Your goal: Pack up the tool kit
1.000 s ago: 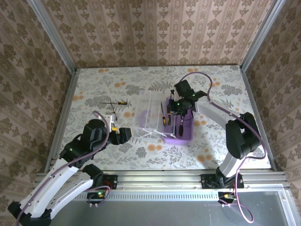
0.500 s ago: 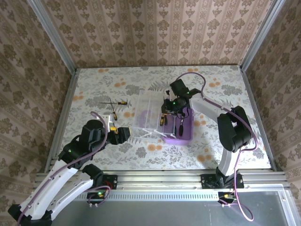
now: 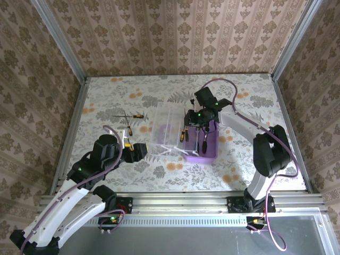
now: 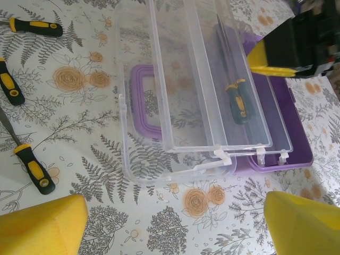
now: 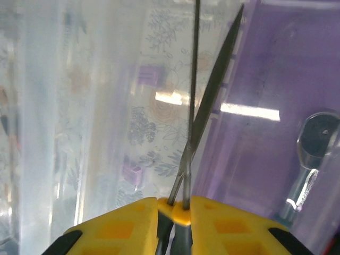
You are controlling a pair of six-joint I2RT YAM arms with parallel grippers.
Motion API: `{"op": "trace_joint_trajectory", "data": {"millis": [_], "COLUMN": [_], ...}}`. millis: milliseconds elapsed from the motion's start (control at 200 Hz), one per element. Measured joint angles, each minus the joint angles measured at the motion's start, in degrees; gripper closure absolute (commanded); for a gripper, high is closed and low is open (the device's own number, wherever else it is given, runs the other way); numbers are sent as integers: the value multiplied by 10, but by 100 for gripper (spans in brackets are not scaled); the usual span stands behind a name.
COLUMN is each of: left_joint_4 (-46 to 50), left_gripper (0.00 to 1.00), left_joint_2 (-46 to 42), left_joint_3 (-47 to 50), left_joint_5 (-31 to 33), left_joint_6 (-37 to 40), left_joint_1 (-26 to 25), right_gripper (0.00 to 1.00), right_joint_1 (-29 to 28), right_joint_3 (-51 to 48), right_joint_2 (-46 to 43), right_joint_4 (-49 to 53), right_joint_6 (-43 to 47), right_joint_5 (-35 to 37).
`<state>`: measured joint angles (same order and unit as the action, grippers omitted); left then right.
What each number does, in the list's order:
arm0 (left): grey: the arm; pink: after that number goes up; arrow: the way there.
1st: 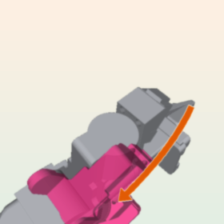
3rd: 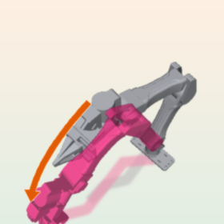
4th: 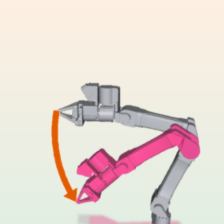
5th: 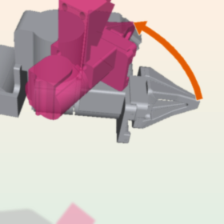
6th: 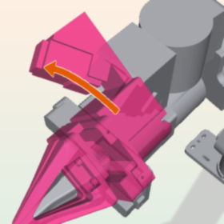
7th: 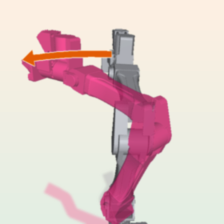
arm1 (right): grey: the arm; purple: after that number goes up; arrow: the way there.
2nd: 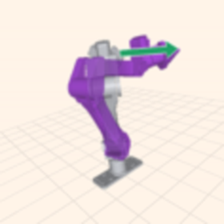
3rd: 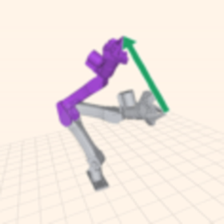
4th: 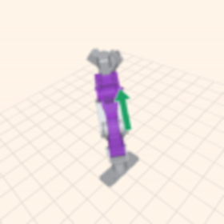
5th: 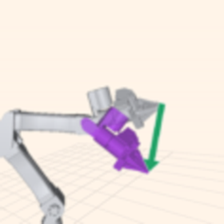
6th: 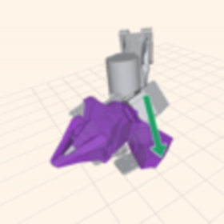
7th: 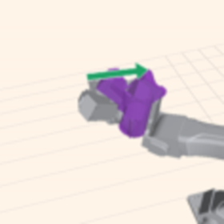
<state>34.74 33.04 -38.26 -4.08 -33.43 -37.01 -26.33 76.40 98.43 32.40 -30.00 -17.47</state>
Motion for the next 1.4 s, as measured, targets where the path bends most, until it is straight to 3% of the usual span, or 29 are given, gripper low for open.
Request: {"op": "trace_joint_trajectory", "data": {"millis": [125, 235, 320, 680, 920, 1315, 1400], "left_joint_4": [-1, -1, -1, -2, -2, -3, -5], "left_gripper": [13, 13, 13, 13, 13, 13, 13], "left_joint_2": [4, 13, 16, 21, 21, 20, 16], "left_joint_3": [0, 0, 0, 0, 0, 1, 5], "left_joint_5": [-2, -2, -2, -2, -4, -9, -12], "left_joint_6": [0, 0, 0, 0, 0, 0, 0], "left_joint_1": [0, 1, 4, 7, 8, 15, 15], "right_gripper": [78, 67, 66, 77, 90, 91, 87], "right_joint_1": [0, 0, -1, -2, -4, -15, -18], "right_joint_3": [0, 0, 2, 80, 91, 34, 17], "right_joint_2": [-25, -28, -26, 96, 111, 64, 47], "right_joint_4": [12, 13, 14, 13, 12, -5, -9], "right_joint_6": [1, 2, 10, 14, 15, -3, -12], "right_joint_5": [33, 45, 49, 51, 51, 56, 60]}}
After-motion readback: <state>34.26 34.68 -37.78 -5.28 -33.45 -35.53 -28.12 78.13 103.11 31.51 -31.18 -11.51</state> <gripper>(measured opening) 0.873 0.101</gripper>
